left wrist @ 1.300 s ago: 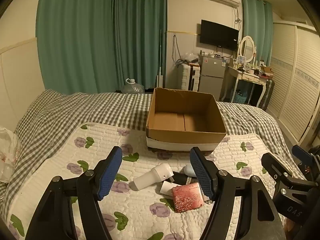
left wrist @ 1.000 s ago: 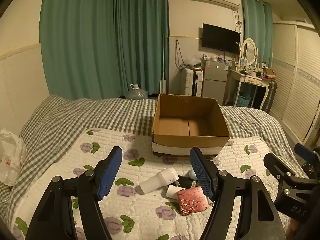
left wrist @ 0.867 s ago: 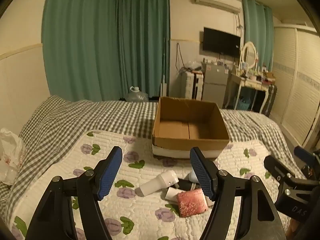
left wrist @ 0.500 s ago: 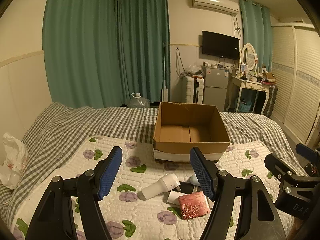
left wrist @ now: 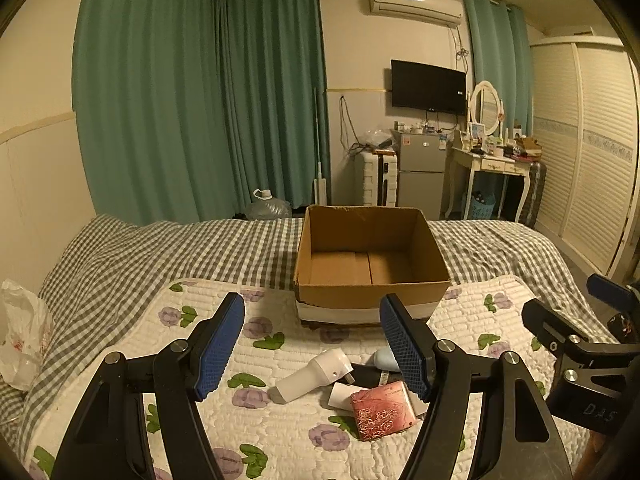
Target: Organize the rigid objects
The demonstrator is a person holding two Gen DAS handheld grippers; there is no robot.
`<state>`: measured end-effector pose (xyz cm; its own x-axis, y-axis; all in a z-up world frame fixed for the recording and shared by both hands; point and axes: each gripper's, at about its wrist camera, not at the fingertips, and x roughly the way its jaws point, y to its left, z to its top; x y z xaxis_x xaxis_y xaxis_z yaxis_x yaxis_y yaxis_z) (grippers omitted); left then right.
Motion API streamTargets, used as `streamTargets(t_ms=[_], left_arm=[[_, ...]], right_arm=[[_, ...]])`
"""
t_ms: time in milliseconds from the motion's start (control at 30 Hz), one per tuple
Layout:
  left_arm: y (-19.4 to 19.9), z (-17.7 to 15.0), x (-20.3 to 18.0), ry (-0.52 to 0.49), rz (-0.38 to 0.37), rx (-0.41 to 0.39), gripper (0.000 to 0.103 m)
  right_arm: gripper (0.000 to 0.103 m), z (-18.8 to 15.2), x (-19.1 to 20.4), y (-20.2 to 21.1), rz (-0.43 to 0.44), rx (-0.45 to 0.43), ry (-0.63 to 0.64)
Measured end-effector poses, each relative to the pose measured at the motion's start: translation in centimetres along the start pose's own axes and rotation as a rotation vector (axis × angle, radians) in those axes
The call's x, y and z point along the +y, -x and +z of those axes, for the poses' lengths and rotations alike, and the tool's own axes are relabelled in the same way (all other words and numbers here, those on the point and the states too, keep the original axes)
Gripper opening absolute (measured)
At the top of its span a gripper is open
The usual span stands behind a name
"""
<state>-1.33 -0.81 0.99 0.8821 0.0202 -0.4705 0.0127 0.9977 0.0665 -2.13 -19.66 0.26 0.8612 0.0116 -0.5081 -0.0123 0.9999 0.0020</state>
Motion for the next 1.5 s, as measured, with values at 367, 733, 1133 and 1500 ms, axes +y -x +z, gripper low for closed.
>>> streamTargets(t_ms=[367,733,1133,1500], left_arm=[[-0.9,-0.3,-0.5,-0.056,0.066,0.005,0.073],[-1.1,-0.3,0.5,0.014,-0.005,0.055,0.073],[-1.0,-0.5,0.8,0.024,-0.007,0.044,0.073],[-1.6,-0.7,1.2,0.041,-0.031,0.056,0.073]], right_arm=[[0.103,0.0,-0.2,-0.3,0.039,0.005,-0.024],[0.103,-0.2,0.0,-0.1,0.056,-0.003,-0.002],[0.103,-0.2,-0.1,-0.1,0.055,-0.001,-0.002],[0.103,-0.2,-0.2,-0.2,0.066,-0.007,0.004]])
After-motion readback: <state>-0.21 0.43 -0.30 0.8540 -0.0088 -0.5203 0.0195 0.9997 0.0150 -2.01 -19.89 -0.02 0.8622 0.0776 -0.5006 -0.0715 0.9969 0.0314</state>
